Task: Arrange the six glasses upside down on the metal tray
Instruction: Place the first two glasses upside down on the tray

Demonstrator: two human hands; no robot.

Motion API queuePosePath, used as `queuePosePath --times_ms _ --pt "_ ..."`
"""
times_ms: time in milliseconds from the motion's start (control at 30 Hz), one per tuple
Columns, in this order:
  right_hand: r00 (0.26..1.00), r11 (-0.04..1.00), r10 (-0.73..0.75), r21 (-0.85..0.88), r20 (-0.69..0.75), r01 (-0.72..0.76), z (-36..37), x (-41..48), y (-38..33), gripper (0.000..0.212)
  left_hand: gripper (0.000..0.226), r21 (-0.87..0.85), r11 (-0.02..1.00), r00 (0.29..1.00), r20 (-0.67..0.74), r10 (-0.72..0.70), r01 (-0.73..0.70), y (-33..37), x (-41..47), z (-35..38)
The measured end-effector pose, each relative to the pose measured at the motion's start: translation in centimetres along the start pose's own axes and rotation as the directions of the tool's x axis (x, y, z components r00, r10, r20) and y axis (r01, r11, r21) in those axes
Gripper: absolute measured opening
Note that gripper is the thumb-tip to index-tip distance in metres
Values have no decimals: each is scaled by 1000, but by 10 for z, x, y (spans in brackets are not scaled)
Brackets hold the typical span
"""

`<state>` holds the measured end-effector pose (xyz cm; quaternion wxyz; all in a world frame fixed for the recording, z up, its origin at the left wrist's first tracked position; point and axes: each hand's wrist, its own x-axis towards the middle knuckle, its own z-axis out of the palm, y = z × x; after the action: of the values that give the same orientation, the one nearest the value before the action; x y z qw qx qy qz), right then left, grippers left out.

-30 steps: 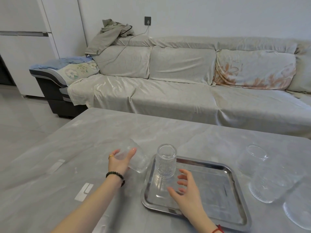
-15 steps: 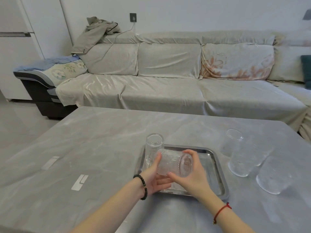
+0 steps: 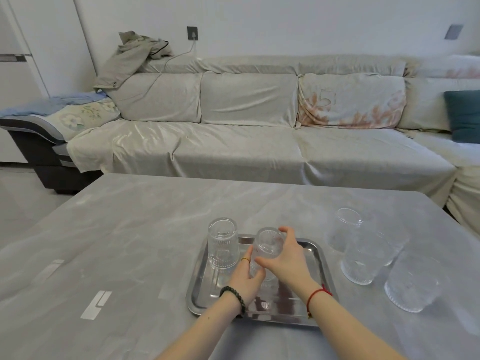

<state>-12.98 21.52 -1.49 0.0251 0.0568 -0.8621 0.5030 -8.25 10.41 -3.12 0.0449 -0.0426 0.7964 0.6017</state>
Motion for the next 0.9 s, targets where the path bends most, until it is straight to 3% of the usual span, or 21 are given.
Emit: queuePosePath --times_ms 200,400,667,800,900 --pt "1000 999 -29 36 0 29 13 4 8 82 70 -19 1000 1000 2 -16 16 -12 10 -5" --pt "997 998 68 -8 -34 -68 29 -12 31 76 76 15 1000 1000 -10 9 -9 -15 9 0" --pt "997 997 74 9 -6 -74 28 -5 31 70 76 34 999 1000 6 0 0 -14 16 -3" --pt "997 997 68 28 31 -69 12 -12 36 72 64 128 985 993 -15 114 -112 -20 0 -16" --pt "994 998 -15 63 -104 21 -15 -21 41 61 43 345 904 953 -76 295 -253 -29 -20 -42"
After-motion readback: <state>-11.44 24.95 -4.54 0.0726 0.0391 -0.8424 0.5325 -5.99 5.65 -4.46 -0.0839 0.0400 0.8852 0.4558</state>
